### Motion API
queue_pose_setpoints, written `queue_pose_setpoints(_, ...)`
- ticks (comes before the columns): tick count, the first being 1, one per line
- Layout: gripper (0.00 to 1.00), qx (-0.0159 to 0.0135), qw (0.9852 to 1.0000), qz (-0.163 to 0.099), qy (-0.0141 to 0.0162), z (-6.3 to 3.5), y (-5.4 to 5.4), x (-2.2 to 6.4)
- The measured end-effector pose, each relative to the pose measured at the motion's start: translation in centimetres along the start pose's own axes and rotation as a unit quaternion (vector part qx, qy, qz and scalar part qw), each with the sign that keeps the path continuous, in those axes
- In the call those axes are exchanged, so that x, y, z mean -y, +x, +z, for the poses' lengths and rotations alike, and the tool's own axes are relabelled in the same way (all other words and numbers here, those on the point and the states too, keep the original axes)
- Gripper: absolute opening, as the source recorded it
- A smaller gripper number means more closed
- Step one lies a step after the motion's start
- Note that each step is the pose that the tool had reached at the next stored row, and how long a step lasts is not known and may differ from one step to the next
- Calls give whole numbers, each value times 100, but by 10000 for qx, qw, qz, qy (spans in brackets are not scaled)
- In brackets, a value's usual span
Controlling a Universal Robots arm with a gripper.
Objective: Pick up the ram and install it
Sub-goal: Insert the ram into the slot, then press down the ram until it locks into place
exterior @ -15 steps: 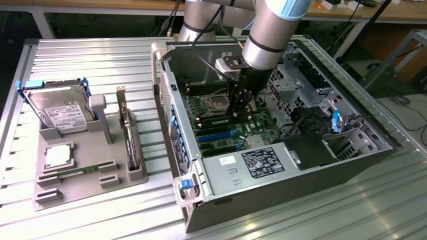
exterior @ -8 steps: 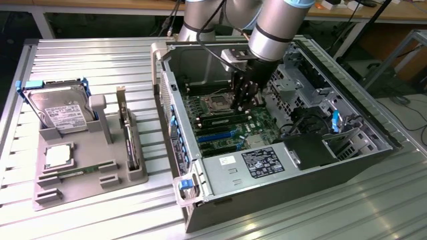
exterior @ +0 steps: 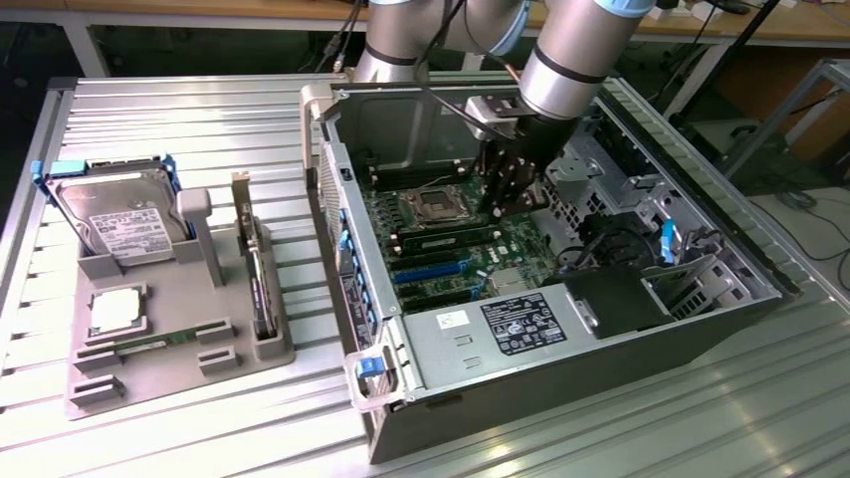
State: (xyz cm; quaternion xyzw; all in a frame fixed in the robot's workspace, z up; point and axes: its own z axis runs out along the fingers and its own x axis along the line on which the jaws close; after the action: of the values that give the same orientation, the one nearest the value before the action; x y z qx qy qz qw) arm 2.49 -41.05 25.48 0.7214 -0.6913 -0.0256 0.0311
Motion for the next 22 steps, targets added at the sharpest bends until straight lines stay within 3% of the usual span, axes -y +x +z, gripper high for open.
queue_pose_setpoints(3,26,0,10000,0,0,0,0,0)
queue_pose_setpoints(5,13,-1,10000,0,0,-1,0,0)
queue_pose_setpoints(7,11,0,10000,0,0,0,0,0)
queue_pose_setpoints(16,11,1,10000,2,2,1,-6,8)
queue_pose_setpoints(19,11,0,10000,2,4,70,-6,19)
queue_pose_setpoints(20,11,0,10000,2,5,91,-4,74)
queue_pose_setpoints(22,11,-25,10000,4,7,120,-4,104)
